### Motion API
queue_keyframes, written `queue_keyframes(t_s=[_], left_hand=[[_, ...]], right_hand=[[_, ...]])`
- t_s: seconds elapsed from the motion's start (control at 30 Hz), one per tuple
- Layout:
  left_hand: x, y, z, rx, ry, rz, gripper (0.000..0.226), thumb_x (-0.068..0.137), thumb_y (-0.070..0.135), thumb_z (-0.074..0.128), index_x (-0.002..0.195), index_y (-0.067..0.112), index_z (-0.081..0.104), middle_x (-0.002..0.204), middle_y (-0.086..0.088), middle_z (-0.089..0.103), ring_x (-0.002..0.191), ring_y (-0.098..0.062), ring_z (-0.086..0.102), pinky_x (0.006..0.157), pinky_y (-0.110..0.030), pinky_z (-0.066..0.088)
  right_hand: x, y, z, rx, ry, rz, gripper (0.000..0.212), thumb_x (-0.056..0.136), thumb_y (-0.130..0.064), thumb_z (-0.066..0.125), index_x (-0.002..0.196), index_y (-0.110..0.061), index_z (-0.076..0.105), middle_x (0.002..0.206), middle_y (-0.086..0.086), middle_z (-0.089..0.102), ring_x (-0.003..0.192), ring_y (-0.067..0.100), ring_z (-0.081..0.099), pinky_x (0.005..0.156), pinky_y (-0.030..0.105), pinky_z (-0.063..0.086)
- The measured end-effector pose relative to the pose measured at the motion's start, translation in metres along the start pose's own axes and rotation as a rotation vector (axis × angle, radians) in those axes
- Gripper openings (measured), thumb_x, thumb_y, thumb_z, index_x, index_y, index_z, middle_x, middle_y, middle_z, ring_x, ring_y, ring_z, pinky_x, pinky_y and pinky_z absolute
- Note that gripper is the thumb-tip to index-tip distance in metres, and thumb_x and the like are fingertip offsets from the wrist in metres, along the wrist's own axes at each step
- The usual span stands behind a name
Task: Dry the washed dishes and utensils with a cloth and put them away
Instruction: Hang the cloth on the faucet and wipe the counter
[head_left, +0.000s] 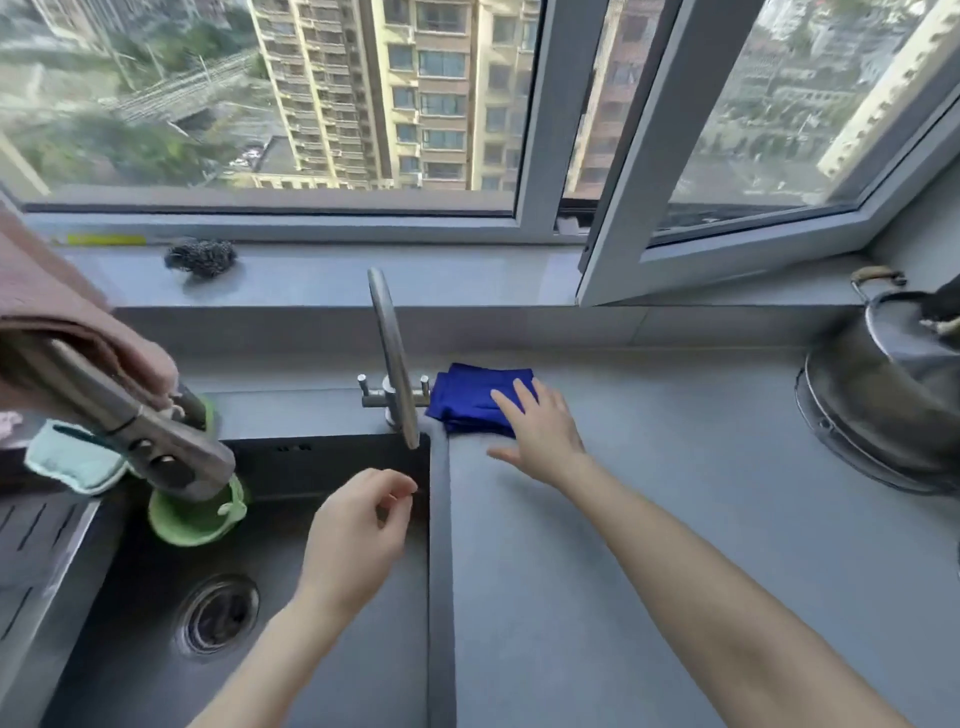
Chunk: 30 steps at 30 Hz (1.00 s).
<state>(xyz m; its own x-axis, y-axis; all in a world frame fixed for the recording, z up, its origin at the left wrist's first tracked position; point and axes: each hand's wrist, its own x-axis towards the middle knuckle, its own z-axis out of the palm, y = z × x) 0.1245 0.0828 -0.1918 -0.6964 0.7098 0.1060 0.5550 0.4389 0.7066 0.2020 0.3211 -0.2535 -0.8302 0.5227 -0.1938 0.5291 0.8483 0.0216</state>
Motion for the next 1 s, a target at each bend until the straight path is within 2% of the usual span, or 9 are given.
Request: queue_keyframes(t_s=[0.07,0.17,0.27,0.33,0.47,0.6,0.67,0.9,1.0], left_hand=[[-0.002,-0.009,0.011,0.001,0.002,-0.098,0.016,0.083,0.003,0.064,0.084,0.018,0.069,0.078,0.012,0.063,0.077,-0.002,0.056,0.06,-0.013,0.042],[-0.007,-0.021,0.019,0.027,-0.006,-0.181,0.018,0.084,0.003,0.063,0.082,0.021,0.068,0.081,0.014,0.064,0.073,-0.005,0.057,0.065,-0.015,0.042],[-0.012,-0.031,0.025,0.055,-0.005,-0.225,0.022,0.084,0.004,0.062,0.08,0.026,0.065,0.084,0.013,0.064,0.072,-0.006,0.058,0.068,-0.022,0.044],[-0.018,-0.035,0.027,0.067,-0.002,-0.24,0.023,0.083,0.003,0.063,0.079,0.026,0.064,0.084,0.013,0.065,0.075,-0.004,0.059,0.067,-0.02,0.044],[-0.032,-0.039,0.03,0.064,0.004,-0.283,0.02,0.083,0.003,0.062,0.08,0.022,0.066,0.084,0.008,0.066,0.075,-0.004,0.059,0.065,-0.012,0.04],[-0.051,-0.037,0.033,0.064,-0.06,-0.305,0.016,0.085,0.005,0.061,0.084,0.019,0.068,0.086,0.004,0.067,0.079,-0.013,0.06,0.071,-0.024,0.042],[-0.056,-0.038,0.034,0.065,-0.083,-0.297,0.014,0.086,0.006,0.06,0.087,0.018,0.068,0.087,0.003,0.066,0.081,-0.016,0.06,0.073,-0.027,0.042],[-0.109,-0.04,0.052,0.063,-0.128,-0.247,0.013,0.086,0.006,0.059,0.092,0.009,0.069,0.09,-0.005,0.068,0.077,-0.017,0.056,0.073,-0.025,0.038],[-0.135,-0.044,0.056,0.042,-0.092,-0.254,0.015,0.088,0.009,0.057,0.097,0.01,0.068,0.092,-0.004,0.068,0.08,-0.018,0.057,0.074,-0.027,0.041]], right_hand=[[0.029,-0.004,0.01,-0.048,-0.069,-0.028,0.082,0.089,-0.065,0.043,0.153,-0.026,0.008,0.16,0.01,0.009,0.147,0.034,0.007,0.118,0.049,0.008],[0.058,-0.007,0.024,-0.071,-0.02,-0.035,0.07,0.091,-0.059,0.042,0.151,-0.028,0.02,0.152,0.012,0.028,0.133,0.037,0.029,0.109,0.046,0.025],[0.07,-0.009,0.024,-0.205,0.122,-0.054,0.049,0.07,-0.029,0.073,0.117,-0.02,0.062,0.102,0.009,0.064,0.085,0.029,0.057,0.069,0.032,0.044],[0.072,-0.005,0.016,-0.135,0.236,-0.049,0.044,0.048,-0.01,0.079,0.09,-0.014,0.068,0.072,0.008,0.063,0.062,0.027,0.057,0.05,0.026,0.039],[0.044,0.014,-0.007,0.611,0.356,0.14,0.029,0.092,-0.014,0.05,0.121,-0.011,0.052,0.103,0.012,0.064,0.089,0.032,0.057,0.069,0.036,0.039],[-0.048,0.068,-0.007,0.985,0.368,0.361,0.016,0.096,-0.016,0.043,0.105,-0.014,0.056,0.091,0.004,0.062,0.084,0.026,0.054,0.072,0.035,0.043],[-0.099,0.097,0.008,1.003,0.379,0.506,0.013,0.096,-0.021,0.047,0.089,-0.012,0.054,0.078,0.001,0.056,0.075,0.023,0.051,0.062,0.03,0.039],[-0.308,0.159,0.049,0.594,0.38,0.959,0.019,0.088,-0.038,0.052,0.089,-0.02,0.06,0.081,0.012,0.061,0.076,0.035,0.055,0.064,0.033,0.037],[-0.359,0.16,0.075,0.327,0.232,1.074,0.037,0.09,-0.05,0.043,0.119,-0.033,0.059,0.103,0.02,0.056,0.098,0.04,0.053,0.075,0.038,0.041]])
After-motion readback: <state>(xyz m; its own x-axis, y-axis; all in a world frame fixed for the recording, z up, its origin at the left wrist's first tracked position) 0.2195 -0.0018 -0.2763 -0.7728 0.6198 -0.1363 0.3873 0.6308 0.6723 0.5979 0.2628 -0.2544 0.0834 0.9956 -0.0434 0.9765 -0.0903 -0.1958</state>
